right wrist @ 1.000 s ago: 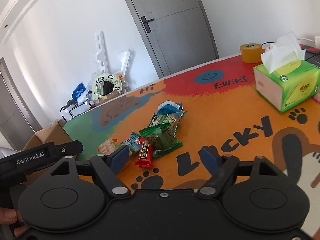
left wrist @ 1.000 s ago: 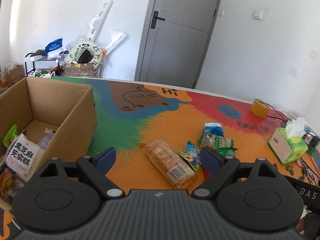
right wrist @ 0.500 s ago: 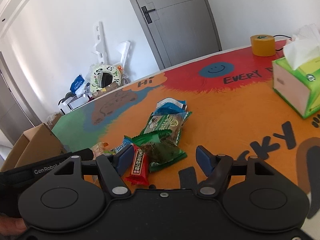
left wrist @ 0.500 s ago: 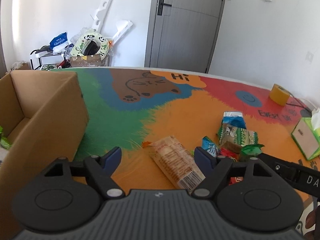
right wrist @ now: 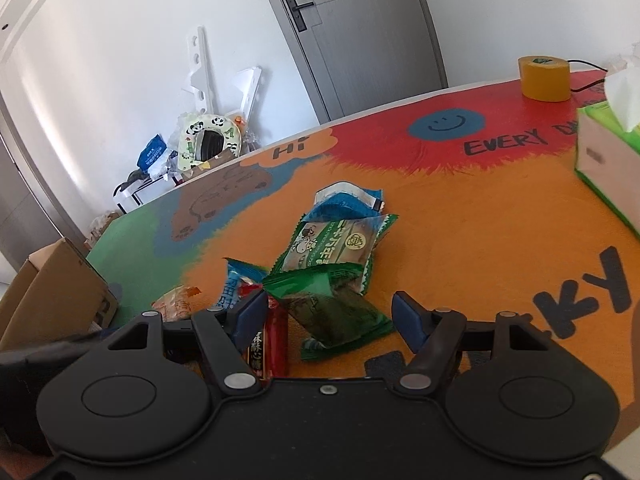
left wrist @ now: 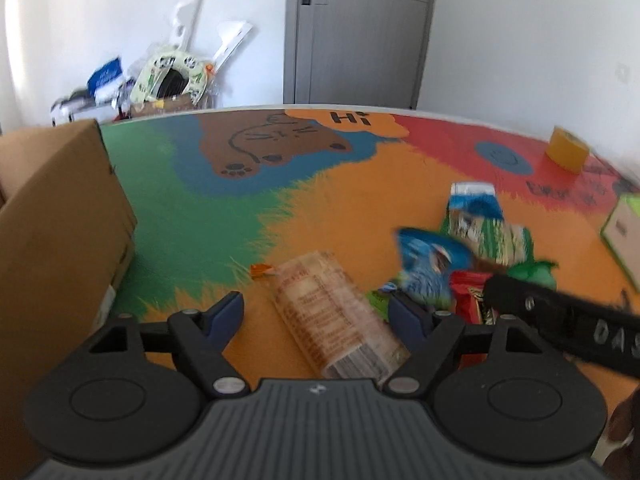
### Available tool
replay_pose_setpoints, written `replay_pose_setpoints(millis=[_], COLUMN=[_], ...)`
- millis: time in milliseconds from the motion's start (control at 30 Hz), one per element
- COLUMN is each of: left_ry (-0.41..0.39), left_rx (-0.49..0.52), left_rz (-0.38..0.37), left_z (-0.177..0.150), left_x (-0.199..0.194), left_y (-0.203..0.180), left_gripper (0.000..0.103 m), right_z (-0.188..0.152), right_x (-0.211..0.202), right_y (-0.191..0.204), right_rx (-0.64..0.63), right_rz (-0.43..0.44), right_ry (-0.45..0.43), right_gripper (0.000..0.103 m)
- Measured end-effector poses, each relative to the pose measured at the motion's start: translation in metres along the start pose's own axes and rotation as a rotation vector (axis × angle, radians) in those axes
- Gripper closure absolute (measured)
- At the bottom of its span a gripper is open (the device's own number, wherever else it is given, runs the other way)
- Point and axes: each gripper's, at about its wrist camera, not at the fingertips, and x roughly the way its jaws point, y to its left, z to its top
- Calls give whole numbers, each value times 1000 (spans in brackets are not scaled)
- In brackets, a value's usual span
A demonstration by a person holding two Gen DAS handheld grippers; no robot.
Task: Organize snacks
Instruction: 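Grasp long biscuit bag with left gripper while right gripper grasps green packet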
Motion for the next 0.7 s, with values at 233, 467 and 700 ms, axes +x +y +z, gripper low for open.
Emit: replay_pose_setpoints(millis=[233, 467, 700], left_ry=[-10, -22, -69], left_rx=[-11, -17, -23], left_rz=[-3, -59, -84], left_z=[-4, -14, -17], left_x=[-11, -26, -49], left_y=[10, 15, 16], left_gripper=[63, 69, 69], right_z=[-3, -14, -26], right_x=[-6, -25, -41], right_y=[2, 2, -2], right_rx=[-3, 6, 27], right_rz=[-3, -3, -6], right_ry=[-1, -21, -29], right_gripper=[71, 72, 72])
